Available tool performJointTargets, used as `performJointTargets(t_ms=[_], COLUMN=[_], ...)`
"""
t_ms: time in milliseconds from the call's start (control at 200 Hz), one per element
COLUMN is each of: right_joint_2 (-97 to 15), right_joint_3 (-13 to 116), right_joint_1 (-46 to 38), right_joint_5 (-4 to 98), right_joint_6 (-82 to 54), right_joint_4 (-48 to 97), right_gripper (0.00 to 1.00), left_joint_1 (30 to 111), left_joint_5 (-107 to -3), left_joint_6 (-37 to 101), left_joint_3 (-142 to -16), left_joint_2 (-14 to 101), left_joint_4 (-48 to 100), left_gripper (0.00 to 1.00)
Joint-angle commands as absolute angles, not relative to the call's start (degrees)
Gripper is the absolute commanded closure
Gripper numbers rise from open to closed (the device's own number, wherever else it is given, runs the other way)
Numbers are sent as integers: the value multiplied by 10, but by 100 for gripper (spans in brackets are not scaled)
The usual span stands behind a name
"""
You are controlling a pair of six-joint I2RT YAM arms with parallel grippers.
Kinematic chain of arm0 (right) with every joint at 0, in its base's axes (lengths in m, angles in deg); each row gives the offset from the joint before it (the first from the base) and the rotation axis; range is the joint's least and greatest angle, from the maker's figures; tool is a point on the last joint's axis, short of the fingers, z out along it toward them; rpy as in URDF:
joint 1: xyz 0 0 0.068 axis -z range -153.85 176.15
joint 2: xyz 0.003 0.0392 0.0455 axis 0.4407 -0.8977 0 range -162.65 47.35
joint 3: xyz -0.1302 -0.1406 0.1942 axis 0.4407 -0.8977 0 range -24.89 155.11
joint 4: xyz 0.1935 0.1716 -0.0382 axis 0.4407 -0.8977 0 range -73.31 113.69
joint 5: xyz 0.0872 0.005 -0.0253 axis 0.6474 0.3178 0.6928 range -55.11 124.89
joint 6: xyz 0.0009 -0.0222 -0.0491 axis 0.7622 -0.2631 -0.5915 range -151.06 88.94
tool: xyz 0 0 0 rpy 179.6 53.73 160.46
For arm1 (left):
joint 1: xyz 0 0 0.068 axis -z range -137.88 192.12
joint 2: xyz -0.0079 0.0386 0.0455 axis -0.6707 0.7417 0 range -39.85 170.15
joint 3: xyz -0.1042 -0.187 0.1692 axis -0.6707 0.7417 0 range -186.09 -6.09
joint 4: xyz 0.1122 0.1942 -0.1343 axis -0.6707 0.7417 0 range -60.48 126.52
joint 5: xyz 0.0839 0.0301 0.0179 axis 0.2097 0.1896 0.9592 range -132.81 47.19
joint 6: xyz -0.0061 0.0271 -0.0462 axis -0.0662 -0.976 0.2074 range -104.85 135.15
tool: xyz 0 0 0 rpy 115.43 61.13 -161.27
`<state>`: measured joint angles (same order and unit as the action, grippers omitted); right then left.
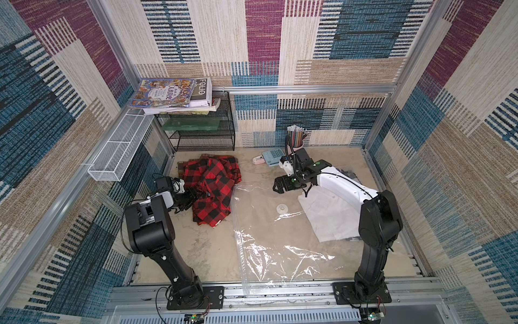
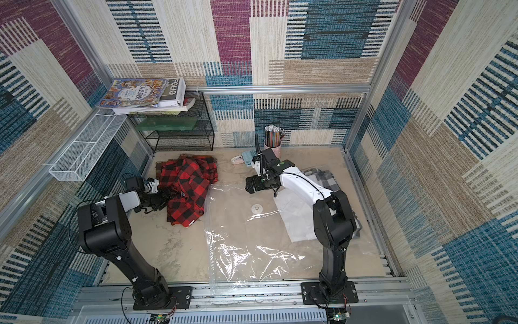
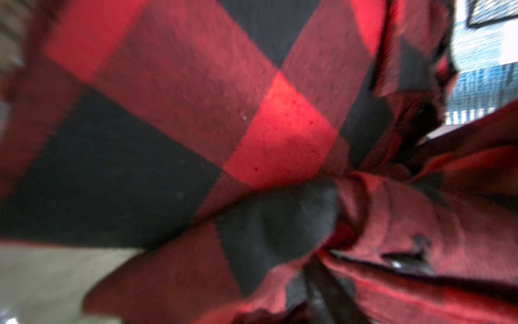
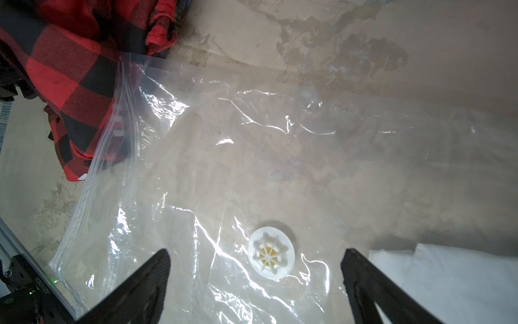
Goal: Take the shirt out of the vacuum bag
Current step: Place the shirt at the center of the board.
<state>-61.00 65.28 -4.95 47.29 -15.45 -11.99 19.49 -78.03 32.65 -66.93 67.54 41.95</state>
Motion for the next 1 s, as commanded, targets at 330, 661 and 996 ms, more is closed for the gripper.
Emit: performJointTargets(t_ms=[330,661,996], right_joint_2=[-628,-642,-659], right_joint_3=[673,690,697], right_joint_1=[-89,-102,-103], right_joint_5=[476,474,578], right_joint_6=[-148,-150,-154], right_joint_4=[-109,-116,-51], right_gripper=[3,3,4], left_joint_1=[197,189,188], left_joint_5=[-776,-745,-701], left_joint_6=[283,257,243], left_joint_3=[-686,-740,-869], left_joint_2=[589,545,552], left_joint_4=[580,672,734], left_gripper=[92,97,97])
